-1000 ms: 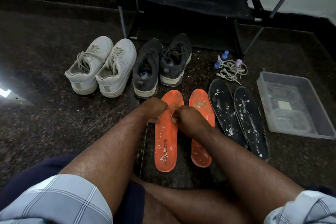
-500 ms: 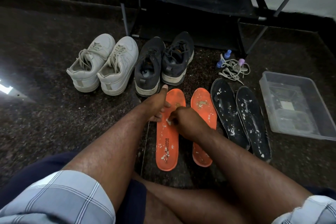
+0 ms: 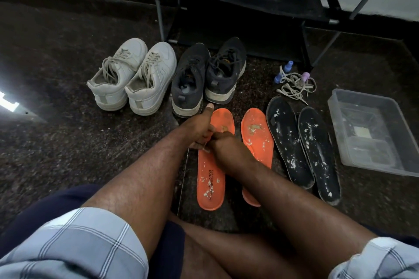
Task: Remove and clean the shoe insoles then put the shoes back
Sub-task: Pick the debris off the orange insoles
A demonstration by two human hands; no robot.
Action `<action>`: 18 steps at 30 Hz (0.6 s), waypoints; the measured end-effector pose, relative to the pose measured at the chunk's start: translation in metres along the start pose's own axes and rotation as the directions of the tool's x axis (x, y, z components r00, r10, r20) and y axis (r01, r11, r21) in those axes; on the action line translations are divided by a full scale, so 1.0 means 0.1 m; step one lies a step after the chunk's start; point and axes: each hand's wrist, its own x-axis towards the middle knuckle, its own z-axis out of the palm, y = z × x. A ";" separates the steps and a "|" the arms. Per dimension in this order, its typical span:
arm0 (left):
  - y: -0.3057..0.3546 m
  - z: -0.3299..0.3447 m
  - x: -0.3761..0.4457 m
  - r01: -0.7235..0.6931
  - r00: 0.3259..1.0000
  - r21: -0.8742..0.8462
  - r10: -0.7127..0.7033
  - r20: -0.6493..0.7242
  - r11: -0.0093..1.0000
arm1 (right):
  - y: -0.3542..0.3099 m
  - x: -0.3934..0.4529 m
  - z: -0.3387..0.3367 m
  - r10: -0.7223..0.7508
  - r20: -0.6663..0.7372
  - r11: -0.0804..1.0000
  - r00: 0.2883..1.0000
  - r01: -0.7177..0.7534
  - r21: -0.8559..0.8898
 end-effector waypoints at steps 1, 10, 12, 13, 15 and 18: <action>0.00 0.00 0.01 0.004 1.000 0.006 -0.004 -0.003 1.000 | -0.03 -0.01 0.00 -0.013 0.020 1.000 1.000 0.013 -0.010; -0.02 -0.01 0.05 0.004 1.000 0.026 -0.004 0.009 1.000 | 0.06 0.01 0.04 -0.025 0.054 0.995 0.998 0.019 0.095; -0.03 -0.01 0.08 0.007 1.000 0.039 -0.006 -0.008 0.999 | -0.04 -0.04 0.02 -0.144 0.133 0.989 0.981 0.142 0.030; -0.03 -0.01 0.09 0.007 1.000 0.040 -0.006 -0.017 0.999 | -0.09 -0.07 0.01 -0.207 0.159 0.978 0.965 0.209 0.006; -0.04 -0.01 0.11 0.010 1.000 0.035 -0.010 -0.023 0.999 | -0.08 -0.07 -0.02 -0.281 0.129 0.958 0.951 0.287 -0.025; -0.05 -0.01 0.10 0.013 1.000 0.031 -0.013 -0.002 0.999 | -0.03 -0.01 -0.05 -0.198 -0.012 0.980 0.980 0.198 -0.023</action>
